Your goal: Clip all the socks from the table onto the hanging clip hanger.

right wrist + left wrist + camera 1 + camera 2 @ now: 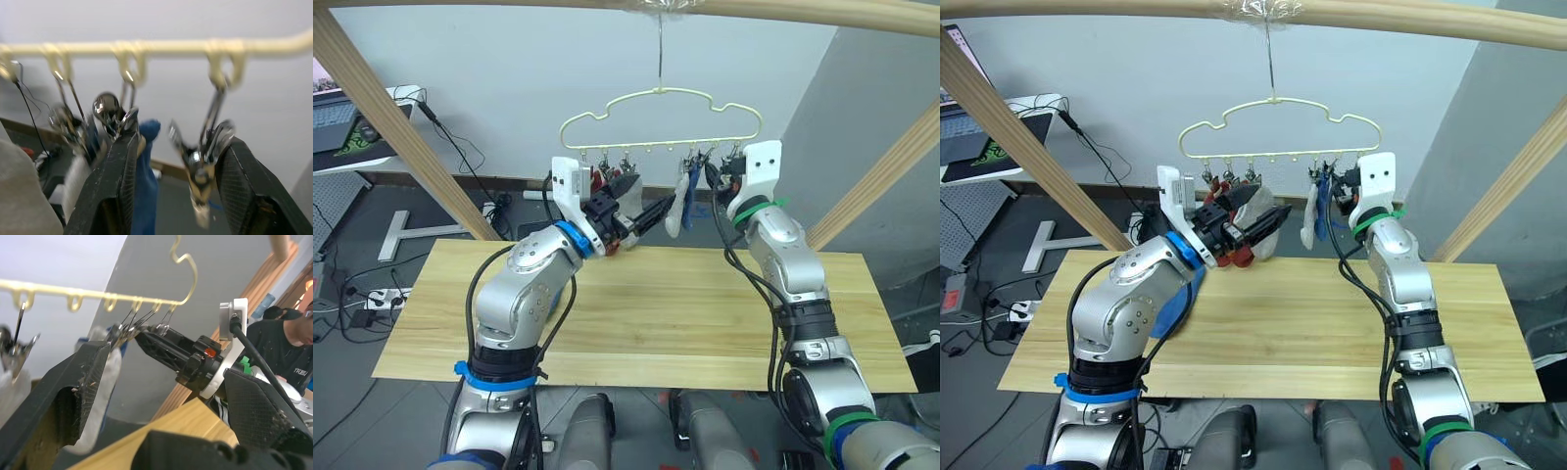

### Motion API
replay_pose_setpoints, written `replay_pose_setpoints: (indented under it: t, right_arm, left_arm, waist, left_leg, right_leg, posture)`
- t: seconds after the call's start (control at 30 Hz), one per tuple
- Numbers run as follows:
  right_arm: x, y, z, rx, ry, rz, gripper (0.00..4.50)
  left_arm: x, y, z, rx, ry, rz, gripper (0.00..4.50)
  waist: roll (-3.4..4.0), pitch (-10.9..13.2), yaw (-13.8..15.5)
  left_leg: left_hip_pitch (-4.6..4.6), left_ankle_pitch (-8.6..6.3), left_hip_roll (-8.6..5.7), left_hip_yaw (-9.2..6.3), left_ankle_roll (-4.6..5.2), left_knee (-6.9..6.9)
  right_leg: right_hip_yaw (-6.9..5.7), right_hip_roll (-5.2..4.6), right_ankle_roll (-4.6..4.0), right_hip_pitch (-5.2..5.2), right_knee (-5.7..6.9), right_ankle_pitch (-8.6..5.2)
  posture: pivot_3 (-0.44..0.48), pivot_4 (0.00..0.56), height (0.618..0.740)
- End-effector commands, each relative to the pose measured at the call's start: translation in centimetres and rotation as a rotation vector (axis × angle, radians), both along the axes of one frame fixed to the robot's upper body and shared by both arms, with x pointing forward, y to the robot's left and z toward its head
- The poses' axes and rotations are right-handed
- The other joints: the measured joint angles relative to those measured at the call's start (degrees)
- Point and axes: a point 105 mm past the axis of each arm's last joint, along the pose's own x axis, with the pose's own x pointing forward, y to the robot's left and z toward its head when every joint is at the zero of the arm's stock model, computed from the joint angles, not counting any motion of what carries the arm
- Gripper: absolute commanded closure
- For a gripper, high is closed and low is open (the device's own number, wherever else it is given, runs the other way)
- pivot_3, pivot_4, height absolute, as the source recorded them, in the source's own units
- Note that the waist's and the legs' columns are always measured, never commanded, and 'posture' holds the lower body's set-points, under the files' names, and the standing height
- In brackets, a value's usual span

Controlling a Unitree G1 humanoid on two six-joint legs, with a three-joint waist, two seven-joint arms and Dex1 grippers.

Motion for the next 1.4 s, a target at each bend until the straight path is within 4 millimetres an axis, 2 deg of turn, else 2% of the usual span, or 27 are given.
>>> replay_pose_setpoints:
  t: [0.03,0.27,0.87,0.97,1.13,1.17,1.27,1.33,1.4]
  right_arm:
    - [-0.1,0.2,1.9,0.026,-0.069,0.016,2.2]
    - [0.0,0.3,2.1,0.035,-0.073,0.024,2.2]
    - [0.2,0.1,2.3,0.048,-0.071,0.023,2.2]
    - [0.3,0.1,2.3,0.046,-0.072,0.023,2.79]
    - [0.3,0.0,2.3,0.044,-0.07,0.021,4.34]
    - [0.3,0.0,2.2,0.045,-0.068,0.018,4.48]
    - [0.3,-0.1,2.1,0.043,-0.066,0.015,4.48]
    - [0.2,-0.2,2.0,0.043,-0.061,0.017,4.48]
    - [0.2,-0.4,1.7,0.031,-0.045,0.021,4.48]
  left_arm:
    - [-1.2,-0.7,1.9,-0.005,-0.079,-0.051,0.22]
    - [-1.6,-1.2,2.7,-0.006,-0.105,-0.075,0.22]
    - [-1.9,-1.5,3.0,-0.014,-0.114,-0.091,0.22]
    - [-1.8,-1.4,2.7,-0.008,-0.108,-0.082,0.22]
    - [-2.0,-1.4,2.7,-0.012,-0.106,-0.083,0.22]
    - [-2.0,-1.5,2.7,-0.014,-0.106,-0.084,0.22]
    - [-2.0,-1.5,2.6,-0.014,-0.102,-0.083,0.22]
    - [-2.1,-1.4,2.2,-0.011,-0.087,-0.082,0.22]
    - [-2.2,-1.2,0.9,0.003,-0.045,-0.079,0.22]
  waist:
    - [0.0,0.0,0.1]
    - [0.0,0.0,0.1]
    - [0.0,0.0,0.1]
    - [0.0,0.0,0.1]
    - [0.0,0.0,0.1]
    - [0.0,0.0,0.1]
    - [0.0,0.0,0.1]
    - [0.0,0.0,0.1]
    - [0.01,0.0,0.1]
  left_leg:
    - [0.0,0.0,0.0,0.0,0.0,0.0]
    - [0.0,0.0,0.01,0.0,0.0,0.01]
    - [0.0,0.0,0.01,0.0,0.0,0.04]
    - [0.0,0.0,0.01,0.0,0.0,0.04]
    - [0.0,0.0,0.01,-0.01,0.0,0.05]
    - [0.0,0.0,0.01,0.0,0.0,0.05]
    - [0.0,0.0,0.01,-0.01,0.0,0.05]
    - [0.0,0.0,0.01,0.0,0.0,0.06]
    - [0.0,0.0,0.02,0.0,0.0,0.06]
  right_leg:
    - [0.0,0.0,0.0,0.0,-0.01,0.0]
    - [0.0,-0.03,0.0,0.0,0.0,0.0]
    - [0.0,-0.03,-0.01,0.0,0.04,0.01]
    - [0.01,-0.03,-0.01,0.0,0.04,0.01]
    - [0.0,-0.03,-0.01,0.0,0.05,0.01]
    - [0.01,-0.03,-0.01,0.0,0.05,0.01]
    - [0.0,-0.03,-0.01,0.0,0.06,0.01]
    - [0.01,-0.03,-0.01,0.0,0.06,0.01]
    - [0.01,-0.03,-0.01,0.0,0.06,0.01]
  posture:
    - [0.019,0.256,0.74]
    - [0.022,0.253,0.74]
    - [0.023,0.266,0.74]
    - [0.021,0.268,0.74]
    - [0.024,0.271,0.74]
    - [0.024,0.272,0.74]
    - [0.024,0.274,0.74]
    - [0.024,0.278,0.74]
    - [0.024,0.278,0.74]
